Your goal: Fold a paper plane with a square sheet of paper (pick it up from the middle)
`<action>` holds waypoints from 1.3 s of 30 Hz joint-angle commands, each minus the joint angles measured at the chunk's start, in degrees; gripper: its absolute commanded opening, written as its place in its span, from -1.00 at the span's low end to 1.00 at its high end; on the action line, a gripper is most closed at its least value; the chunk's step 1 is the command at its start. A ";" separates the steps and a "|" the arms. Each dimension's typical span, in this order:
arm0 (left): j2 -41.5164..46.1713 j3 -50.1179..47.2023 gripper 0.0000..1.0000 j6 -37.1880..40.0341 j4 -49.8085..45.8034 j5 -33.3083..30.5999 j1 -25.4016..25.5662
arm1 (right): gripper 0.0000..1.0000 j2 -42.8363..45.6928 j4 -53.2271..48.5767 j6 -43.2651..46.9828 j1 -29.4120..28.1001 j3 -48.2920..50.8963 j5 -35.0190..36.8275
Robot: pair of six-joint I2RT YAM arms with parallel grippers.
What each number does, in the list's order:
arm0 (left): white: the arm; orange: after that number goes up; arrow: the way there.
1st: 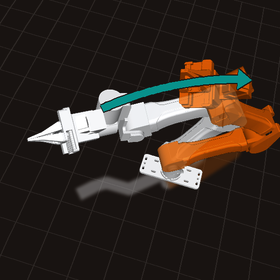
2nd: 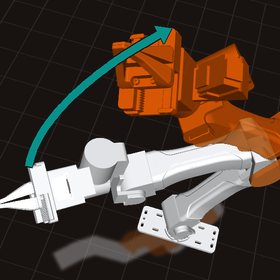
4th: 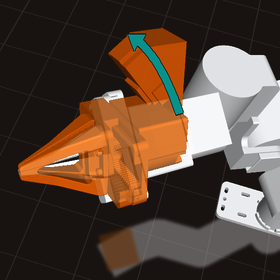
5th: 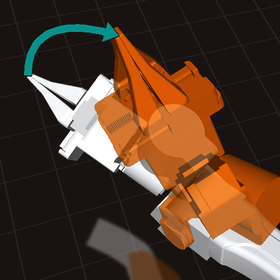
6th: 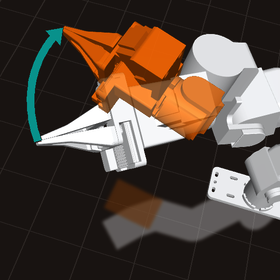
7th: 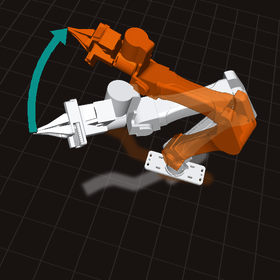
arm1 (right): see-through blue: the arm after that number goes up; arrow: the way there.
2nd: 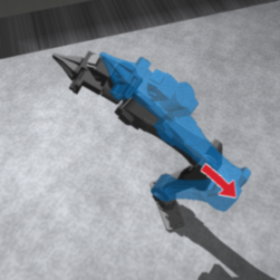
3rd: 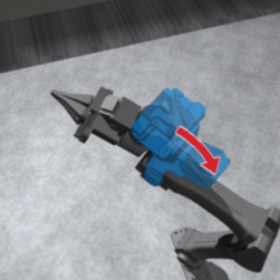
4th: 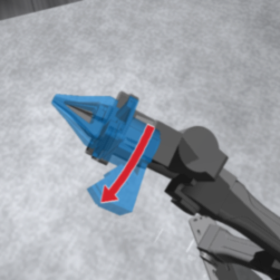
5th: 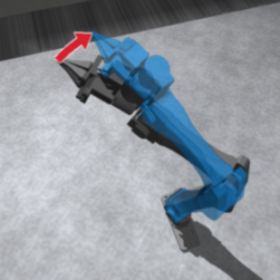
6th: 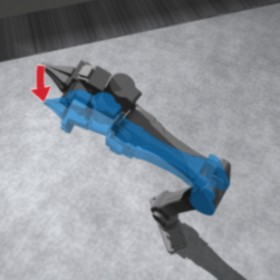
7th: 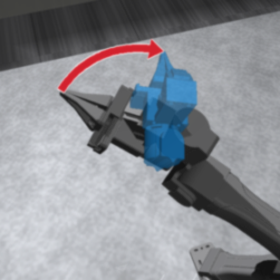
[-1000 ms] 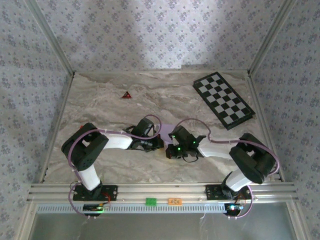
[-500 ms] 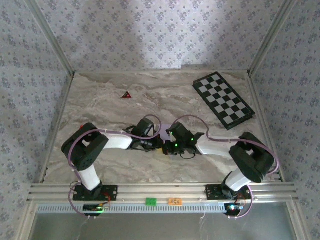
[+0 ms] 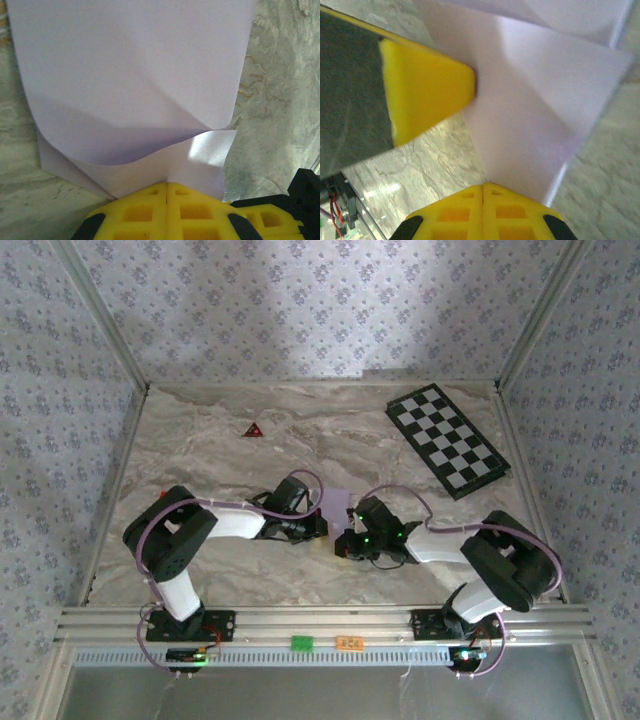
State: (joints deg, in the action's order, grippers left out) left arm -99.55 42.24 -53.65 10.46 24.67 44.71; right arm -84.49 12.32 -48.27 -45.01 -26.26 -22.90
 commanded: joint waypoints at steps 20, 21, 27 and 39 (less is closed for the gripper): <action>-1.36 -1.90 -1.00 -1.15 -2.99 -3.13 0.33 | -0.97 4.95 -8.09 -1.39 6.83 -5.98 -3.25; -1.28 -1.77 -1.00 -1.20 -3.14 -3.13 0.30 | -0.97 3.27 -7.48 -1.48 6.52 -6.75 -3.71; -1.09 -1.26 -1.00 -1.27 -3.25 -3.20 0.33 | -0.96 -3.89 -5.03 -1.23 5.03 -8.75 -5.46; 6.17 2.50 -0.98 -0.84 -2.89 -2.25 -0.39 | -1.00 -9.64 -12.78 1.16 2.04 -6.46 0.31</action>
State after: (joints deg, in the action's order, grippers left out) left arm -96.90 42.39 -54.70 8.54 23.31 44.73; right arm -91.13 6.87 -48.42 -41.71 -34.17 -25.93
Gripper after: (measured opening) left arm 0.062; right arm 0.066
